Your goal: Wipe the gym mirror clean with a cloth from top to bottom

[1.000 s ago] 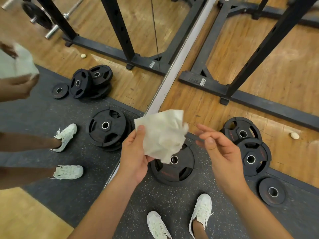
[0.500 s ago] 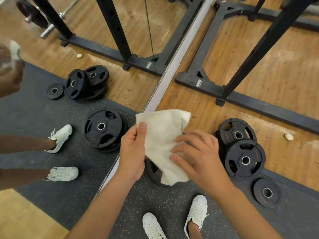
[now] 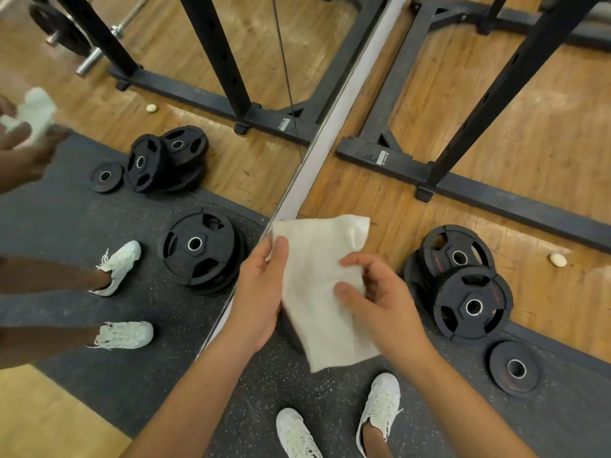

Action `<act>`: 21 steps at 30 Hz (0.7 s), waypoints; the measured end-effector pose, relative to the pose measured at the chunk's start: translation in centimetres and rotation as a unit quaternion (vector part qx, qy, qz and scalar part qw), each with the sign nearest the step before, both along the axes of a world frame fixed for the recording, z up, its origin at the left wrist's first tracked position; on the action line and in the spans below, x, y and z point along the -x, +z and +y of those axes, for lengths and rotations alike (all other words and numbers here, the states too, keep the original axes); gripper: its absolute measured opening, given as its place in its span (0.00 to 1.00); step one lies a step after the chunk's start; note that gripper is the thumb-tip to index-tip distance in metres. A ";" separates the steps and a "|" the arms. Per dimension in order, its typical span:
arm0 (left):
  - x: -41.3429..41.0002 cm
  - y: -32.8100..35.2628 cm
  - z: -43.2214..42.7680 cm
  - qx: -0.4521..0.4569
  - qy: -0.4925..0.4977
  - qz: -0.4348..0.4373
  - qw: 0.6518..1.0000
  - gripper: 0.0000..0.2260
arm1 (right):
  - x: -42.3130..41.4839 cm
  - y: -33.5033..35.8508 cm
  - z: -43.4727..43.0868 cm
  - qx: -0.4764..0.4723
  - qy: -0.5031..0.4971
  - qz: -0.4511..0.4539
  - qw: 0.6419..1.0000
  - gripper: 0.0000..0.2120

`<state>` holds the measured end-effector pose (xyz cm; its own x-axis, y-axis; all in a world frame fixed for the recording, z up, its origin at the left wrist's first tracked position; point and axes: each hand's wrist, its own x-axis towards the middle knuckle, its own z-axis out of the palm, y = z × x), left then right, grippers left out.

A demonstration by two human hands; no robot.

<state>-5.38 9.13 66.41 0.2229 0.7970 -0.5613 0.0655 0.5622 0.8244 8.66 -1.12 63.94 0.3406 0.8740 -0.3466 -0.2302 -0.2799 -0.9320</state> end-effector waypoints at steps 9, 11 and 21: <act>2.3 -0.8 -1.2 -0.046 -0.175 -0.018 0.983 0.35 | -0.5 0.6 1.2 0.013 -0.020 -0.143 0.989 0.21; 2.8 -0.9 -0.7 -0.060 -0.166 -0.019 0.984 0.27 | -0.9 0.7 1.1 0.029 0.017 -0.159 0.987 0.23; 3.7 -1.1 -0.4 -0.233 -0.226 0.127 0.937 0.04 | -1.4 1.0 0.9 0.058 0.019 -0.181 0.982 0.04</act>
